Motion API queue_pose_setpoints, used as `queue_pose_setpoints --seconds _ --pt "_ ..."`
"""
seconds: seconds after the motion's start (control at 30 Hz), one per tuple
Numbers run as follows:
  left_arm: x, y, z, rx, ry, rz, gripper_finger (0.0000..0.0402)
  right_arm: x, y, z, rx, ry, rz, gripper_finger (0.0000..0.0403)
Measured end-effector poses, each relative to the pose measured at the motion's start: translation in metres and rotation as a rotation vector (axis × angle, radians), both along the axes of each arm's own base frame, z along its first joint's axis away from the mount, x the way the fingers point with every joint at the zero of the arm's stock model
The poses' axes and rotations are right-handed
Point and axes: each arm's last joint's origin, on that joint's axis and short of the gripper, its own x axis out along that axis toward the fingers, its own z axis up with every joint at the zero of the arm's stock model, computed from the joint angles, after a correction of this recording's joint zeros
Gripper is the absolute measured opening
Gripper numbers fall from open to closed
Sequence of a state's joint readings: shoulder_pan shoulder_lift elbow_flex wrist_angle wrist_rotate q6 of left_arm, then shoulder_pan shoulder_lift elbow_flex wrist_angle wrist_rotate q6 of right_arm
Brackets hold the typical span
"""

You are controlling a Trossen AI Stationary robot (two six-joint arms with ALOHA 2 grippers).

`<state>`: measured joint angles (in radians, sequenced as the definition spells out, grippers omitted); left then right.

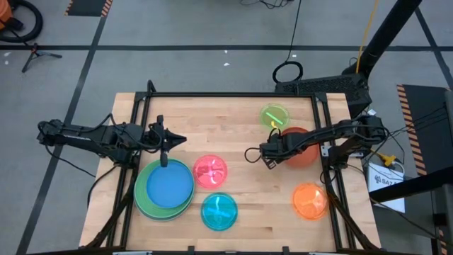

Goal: Stack plastic plates
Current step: Stack the dark orange plate on top of the dark blue plate

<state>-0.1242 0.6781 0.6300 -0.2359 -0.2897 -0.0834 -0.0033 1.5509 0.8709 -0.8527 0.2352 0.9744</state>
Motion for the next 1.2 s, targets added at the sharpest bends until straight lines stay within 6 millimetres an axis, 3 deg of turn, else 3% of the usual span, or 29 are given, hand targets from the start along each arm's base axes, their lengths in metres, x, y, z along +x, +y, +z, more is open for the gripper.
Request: queue_pose_setpoints --seconds 0.4,0.87,1.07,1.2 --pt "0.0 0.0 0.0 0.0 0.0 0.0 0.0031 0.008 0.017 0.008 0.0 -0.029 0.097 0.0008" --pt "0.0 0.0 0.0 0.0 0.0 0.0 0.003 0.035 0.056 0.061 0.0 -0.153 0.259 0.0003" --pt "0.001 0.0 0.002 0.004 -0.017 -0.002 0.003 0.063 0.08 0.082 -0.043 -0.366 0.479 0.0002" --pt "0.001 0.0 0.004 -0.003 -0.042 -0.001 0.003 0.092 0.092 0.082 -0.07 -0.358 0.637 0.0002"
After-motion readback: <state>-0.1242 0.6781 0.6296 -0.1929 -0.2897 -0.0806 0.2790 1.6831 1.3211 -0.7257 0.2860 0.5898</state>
